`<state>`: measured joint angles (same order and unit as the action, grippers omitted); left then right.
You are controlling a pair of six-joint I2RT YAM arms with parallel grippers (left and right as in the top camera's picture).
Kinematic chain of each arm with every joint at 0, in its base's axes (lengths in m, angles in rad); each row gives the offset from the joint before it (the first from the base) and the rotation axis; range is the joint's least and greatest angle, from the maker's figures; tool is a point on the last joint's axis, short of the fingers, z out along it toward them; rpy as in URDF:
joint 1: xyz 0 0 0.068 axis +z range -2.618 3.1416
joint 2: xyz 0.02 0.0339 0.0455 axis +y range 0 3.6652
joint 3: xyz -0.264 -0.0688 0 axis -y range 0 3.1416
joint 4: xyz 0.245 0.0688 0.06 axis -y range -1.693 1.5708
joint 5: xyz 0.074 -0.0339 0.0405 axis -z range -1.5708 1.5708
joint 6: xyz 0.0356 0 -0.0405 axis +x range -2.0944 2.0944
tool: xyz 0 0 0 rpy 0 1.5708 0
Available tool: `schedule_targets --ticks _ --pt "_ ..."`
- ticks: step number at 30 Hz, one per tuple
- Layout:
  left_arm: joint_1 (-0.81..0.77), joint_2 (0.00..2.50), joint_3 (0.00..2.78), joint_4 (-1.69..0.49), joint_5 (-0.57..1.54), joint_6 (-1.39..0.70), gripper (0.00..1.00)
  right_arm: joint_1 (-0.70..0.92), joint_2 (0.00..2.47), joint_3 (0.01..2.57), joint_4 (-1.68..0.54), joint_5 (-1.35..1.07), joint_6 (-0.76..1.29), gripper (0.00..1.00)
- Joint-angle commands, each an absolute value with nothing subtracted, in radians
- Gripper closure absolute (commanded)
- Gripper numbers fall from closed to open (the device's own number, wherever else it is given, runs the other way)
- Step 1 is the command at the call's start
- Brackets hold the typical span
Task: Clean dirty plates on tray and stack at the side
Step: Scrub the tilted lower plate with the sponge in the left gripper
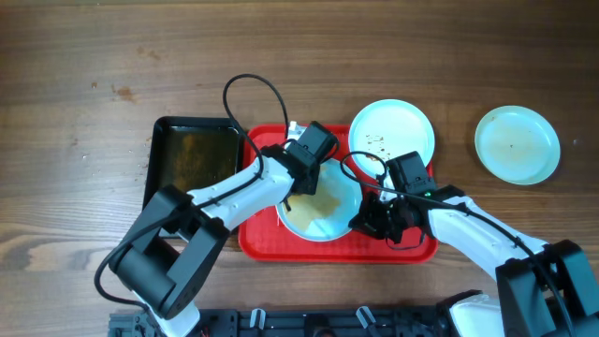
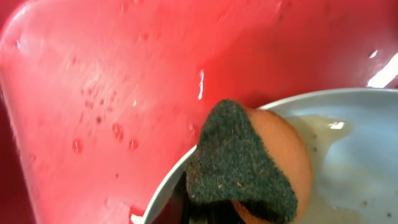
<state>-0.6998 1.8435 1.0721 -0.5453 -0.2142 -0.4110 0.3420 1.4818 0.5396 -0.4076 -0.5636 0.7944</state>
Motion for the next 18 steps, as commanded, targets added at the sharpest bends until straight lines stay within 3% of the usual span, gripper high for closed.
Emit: schedule_targets --ticks 1,5,11,18 --pt "-0.646 1.898 1.028 -0.603 -0.097 -0.399 0.96 0.35 1.509 0.486 -0.464 -0.491 0.759 0.95" --pt "-0.656 1.898 1.028 -0.579 0.292 -0.221 0.96 0.35 1.509 0.486 -0.464 -0.491 0.759 0.95" --pt "-0.659 1.898 1.028 -0.463 0.577 -0.209 0.96 0.35 1.509 0.486 -0.463 -0.491 0.758 0.95" --pt "-0.659 1.898 1.028 -0.491 0.62 -0.216 0.96 0.35 1.509 0.486 -0.462 -0.491 0.758 0.96"
